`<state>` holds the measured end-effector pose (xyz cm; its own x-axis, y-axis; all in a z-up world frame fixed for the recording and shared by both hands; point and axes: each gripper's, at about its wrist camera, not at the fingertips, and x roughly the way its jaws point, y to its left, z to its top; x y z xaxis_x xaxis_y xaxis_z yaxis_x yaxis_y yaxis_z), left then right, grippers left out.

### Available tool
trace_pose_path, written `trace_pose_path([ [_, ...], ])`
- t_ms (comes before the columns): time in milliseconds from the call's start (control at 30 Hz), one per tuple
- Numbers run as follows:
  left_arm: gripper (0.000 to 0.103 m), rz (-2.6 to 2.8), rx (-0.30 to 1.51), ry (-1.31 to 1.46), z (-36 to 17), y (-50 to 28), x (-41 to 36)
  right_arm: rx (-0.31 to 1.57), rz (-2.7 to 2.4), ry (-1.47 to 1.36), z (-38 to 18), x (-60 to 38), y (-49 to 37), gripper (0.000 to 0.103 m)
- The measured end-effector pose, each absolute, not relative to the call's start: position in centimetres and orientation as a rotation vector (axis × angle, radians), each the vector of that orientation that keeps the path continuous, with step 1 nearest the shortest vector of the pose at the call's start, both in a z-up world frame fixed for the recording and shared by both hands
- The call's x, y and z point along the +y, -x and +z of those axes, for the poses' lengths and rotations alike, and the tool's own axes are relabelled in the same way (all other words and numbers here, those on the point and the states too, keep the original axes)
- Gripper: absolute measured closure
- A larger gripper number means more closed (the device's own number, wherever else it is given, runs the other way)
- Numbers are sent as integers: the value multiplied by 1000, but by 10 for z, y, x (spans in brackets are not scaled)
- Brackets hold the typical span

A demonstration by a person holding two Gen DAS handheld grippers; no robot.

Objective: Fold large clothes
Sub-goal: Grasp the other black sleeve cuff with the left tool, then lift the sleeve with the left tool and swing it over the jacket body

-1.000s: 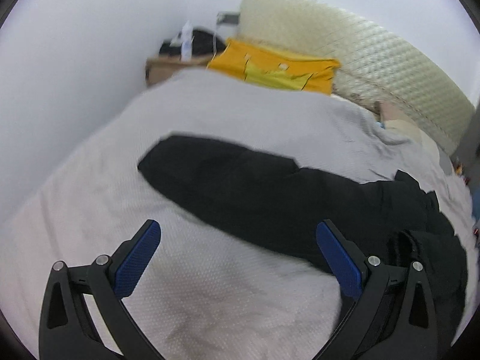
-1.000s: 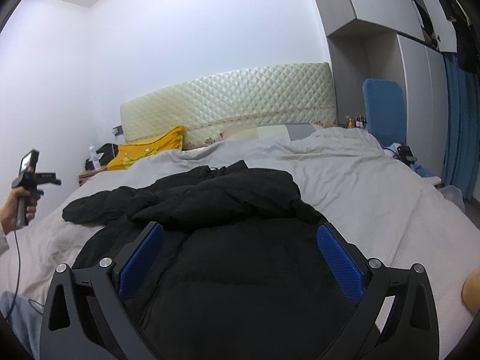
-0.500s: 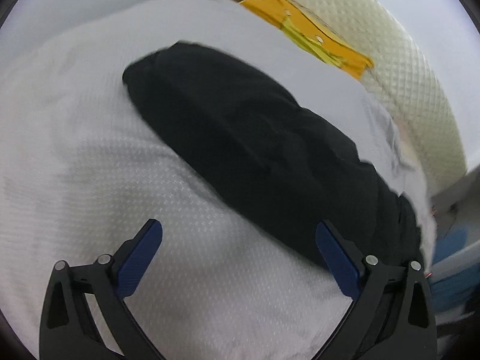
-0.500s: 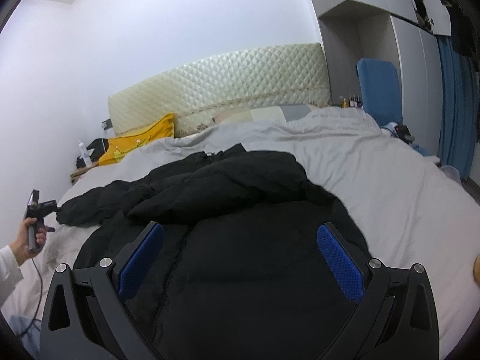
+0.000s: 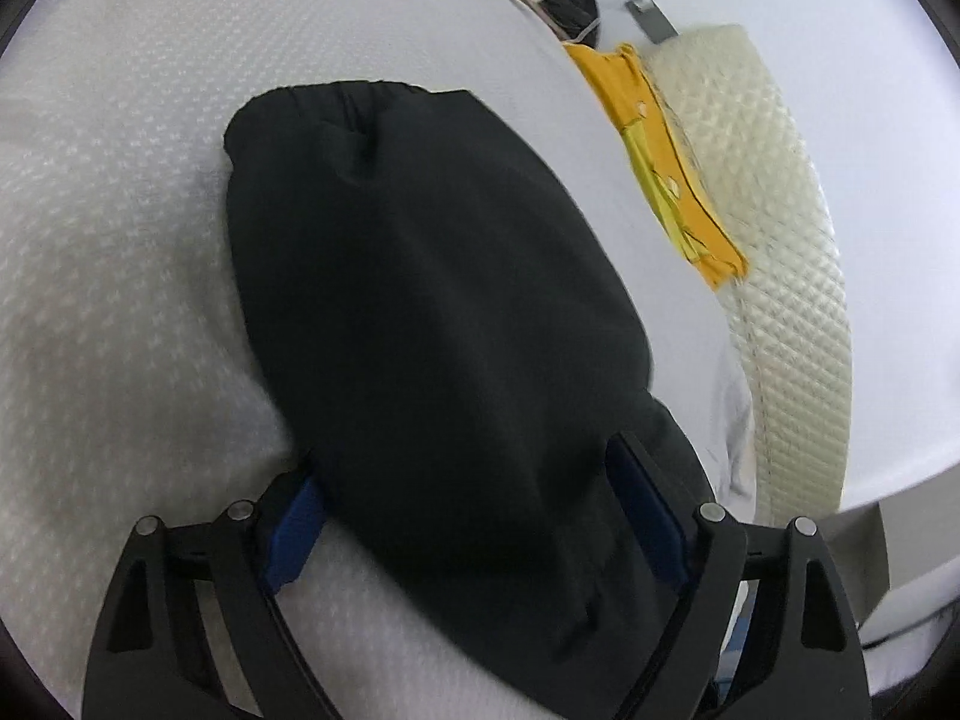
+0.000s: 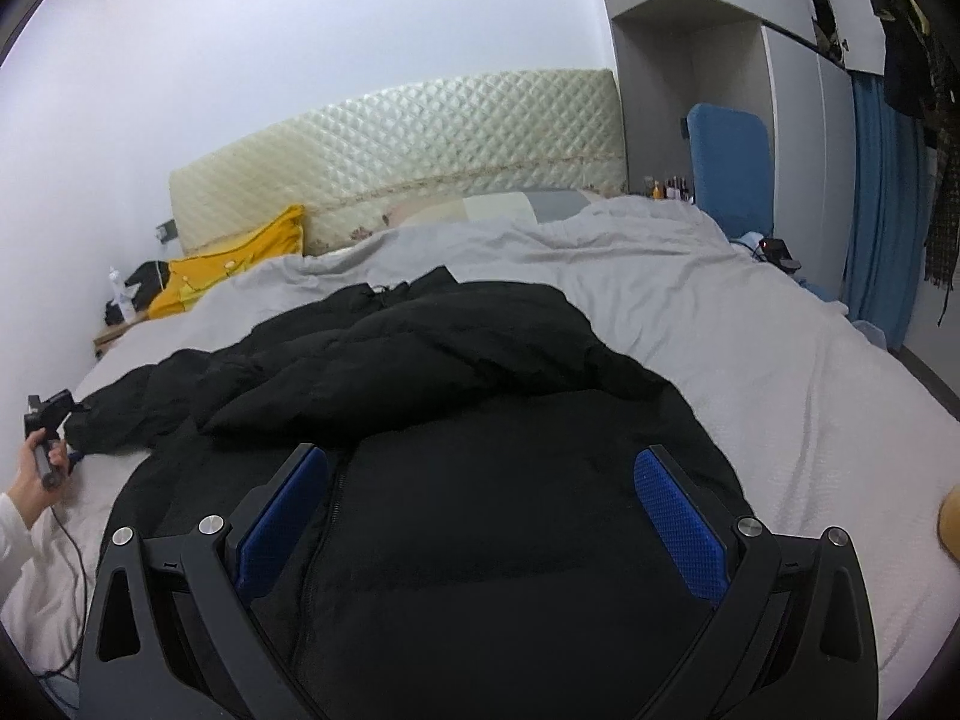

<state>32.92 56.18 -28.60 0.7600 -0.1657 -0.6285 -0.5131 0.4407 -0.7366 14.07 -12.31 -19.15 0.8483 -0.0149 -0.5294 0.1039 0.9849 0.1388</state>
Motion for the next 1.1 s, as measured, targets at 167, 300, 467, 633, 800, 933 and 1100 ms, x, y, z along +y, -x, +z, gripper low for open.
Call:
trace_pose_path([
  [167, 54, 244, 649, 1084, -284, -337, 567, 583, -47, -159, -195, -112, -153, 0],
  [300, 85, 226, 631, 1038, -275, -335, 568, 604, -38, -165, -198, -108, -157, 0],
  [467, 95, 259, 618, 944, -244, -335, 561, 615, -31, -162, -199, -106, -158, 0],
  [633, 98, 259, 562, 860, -206, -324, 551, 647, 26, -175, -201, -103, -155, 0],
  [800, 98, 260, 551, 780, -161, -315, 538, 637, 62, -155, -195, -100, -149, 0],
  [933, 99, 249, 541, 685, -131, -304, 515, 673, 110, -128, -194, -98, -147, 0],
  [1100, 99, 249, 519, 649, -97, -289, 495, 662, 130, -111, -188, -103, -135, 0],
])
